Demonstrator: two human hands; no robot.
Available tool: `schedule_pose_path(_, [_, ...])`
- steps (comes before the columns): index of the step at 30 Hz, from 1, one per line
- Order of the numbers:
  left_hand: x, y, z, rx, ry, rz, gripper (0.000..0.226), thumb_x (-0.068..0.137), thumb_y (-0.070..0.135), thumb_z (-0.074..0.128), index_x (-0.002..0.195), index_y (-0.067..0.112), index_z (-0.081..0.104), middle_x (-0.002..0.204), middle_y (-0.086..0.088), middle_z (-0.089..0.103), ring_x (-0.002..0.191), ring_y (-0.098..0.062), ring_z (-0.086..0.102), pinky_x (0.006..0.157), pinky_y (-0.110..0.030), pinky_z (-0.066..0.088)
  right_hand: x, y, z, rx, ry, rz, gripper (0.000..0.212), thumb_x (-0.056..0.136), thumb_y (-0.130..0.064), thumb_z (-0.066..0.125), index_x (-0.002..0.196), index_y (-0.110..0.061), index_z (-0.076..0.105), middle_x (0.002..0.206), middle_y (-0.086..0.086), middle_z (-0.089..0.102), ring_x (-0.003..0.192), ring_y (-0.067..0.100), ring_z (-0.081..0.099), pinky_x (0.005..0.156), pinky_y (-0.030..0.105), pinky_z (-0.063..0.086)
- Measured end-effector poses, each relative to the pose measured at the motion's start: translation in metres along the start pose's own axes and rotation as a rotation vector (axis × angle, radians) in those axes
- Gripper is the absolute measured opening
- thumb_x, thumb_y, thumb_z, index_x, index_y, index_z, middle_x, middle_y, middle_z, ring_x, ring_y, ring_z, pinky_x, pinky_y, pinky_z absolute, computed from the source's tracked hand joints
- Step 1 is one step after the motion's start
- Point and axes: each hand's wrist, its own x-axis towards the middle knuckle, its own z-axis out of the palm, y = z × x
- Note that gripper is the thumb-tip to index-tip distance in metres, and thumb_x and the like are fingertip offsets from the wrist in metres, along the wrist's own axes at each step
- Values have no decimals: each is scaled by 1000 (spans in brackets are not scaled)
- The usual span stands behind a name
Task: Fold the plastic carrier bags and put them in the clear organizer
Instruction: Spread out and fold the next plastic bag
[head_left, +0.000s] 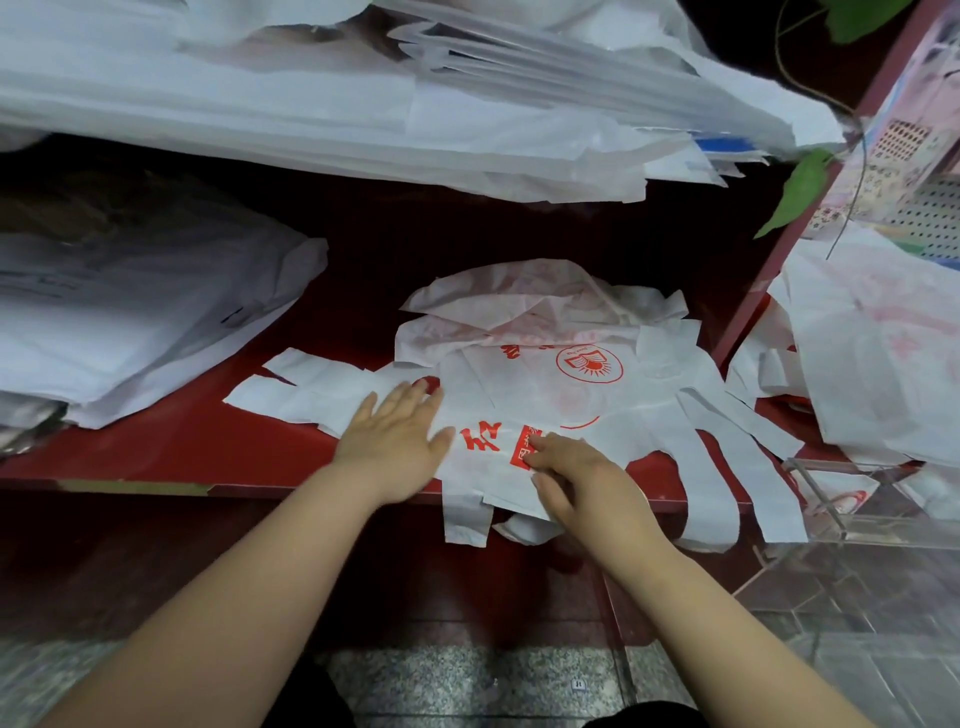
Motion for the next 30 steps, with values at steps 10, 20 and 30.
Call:
schedule_pose_path(10, [-1, -47, -12, -14, 58, -162, 54, 100, 38, 19, 149, 17, 9, 157, -1, 4, 143, -14, -3, 113, -39, -9, 4, -2, -8, 178, -100, 137, 23, 86, -2, 55, 106, -4, 67, 120, 7, 61, 114, 21, 53, 90, 9, 29])
schedule_pose_path(20, [27, -19, -46, 98, -37, 85, 53, 90, 41, 51, 139, 29, 36, 140, 2, 40, 131, -17, 28, 107, -32, 10, 47, 7, -32, -165, -419, 393, 43, 80, -25, 64, 121, -23, 52, 118, -5, 56, 113, 19, 45, 91, 29, 27])
schedule_pose_path(30, [26, -25, -55, -37, 45, 185, 16, 81, 37, 67, 75, 27, 56, 91, 9, 50, 98, -12, 42, 97, -31, 26, 51, 4, -46, 214, -443, 485, 20, 77, -10, 63, 67, -19, 48, 80, 3, 58, 79, 16, 54, 68, 18, 43])
